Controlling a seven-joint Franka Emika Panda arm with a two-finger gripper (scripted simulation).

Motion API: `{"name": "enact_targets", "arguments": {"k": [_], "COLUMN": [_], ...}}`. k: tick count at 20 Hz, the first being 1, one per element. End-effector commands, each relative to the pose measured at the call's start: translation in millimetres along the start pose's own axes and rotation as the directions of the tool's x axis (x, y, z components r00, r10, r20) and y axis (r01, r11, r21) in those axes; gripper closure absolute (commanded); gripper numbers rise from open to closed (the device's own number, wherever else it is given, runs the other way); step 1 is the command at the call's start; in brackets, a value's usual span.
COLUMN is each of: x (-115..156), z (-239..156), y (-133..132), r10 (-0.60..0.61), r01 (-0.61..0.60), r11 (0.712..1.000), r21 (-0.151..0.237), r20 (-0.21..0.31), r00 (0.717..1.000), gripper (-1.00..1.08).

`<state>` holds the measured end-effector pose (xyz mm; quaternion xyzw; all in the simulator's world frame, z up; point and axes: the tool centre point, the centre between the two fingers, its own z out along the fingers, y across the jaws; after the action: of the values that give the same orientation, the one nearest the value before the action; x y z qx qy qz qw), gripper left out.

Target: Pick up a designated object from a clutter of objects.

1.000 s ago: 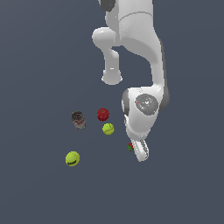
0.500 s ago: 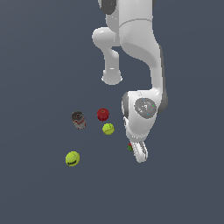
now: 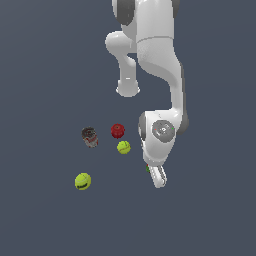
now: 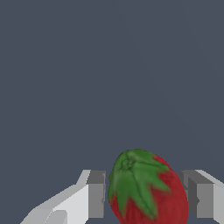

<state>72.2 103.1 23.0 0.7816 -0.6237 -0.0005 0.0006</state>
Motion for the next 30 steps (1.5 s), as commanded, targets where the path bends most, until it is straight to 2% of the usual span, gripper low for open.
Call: {"name": "enact_targets", "arguments": {"k": [1,12,17,23,30], "x": [0.0,0.0,0.8,3.4,8.8], "z": [0.4,-1.1,-13.7,-48.5,-117.1], "y": [-0.7,-0.8,0.2,2.9,7.9], "r10": [0.000,0.000,0.000,0.000,0.001], "r01": [0.000,0.000,0.000,0.000,-0.001], "r11": [1.000,1.000,1.000,1.000,1.000], "r21": [0.001,0.002,0.002,0.002,0.002], "r20": [0.000,0.000,0.000,0.000,0.001], "r00": [1.000,1.000,1.000,1.000,1.000], "gripper": [1.08,1.08,1.08,1.08,1.08]}}
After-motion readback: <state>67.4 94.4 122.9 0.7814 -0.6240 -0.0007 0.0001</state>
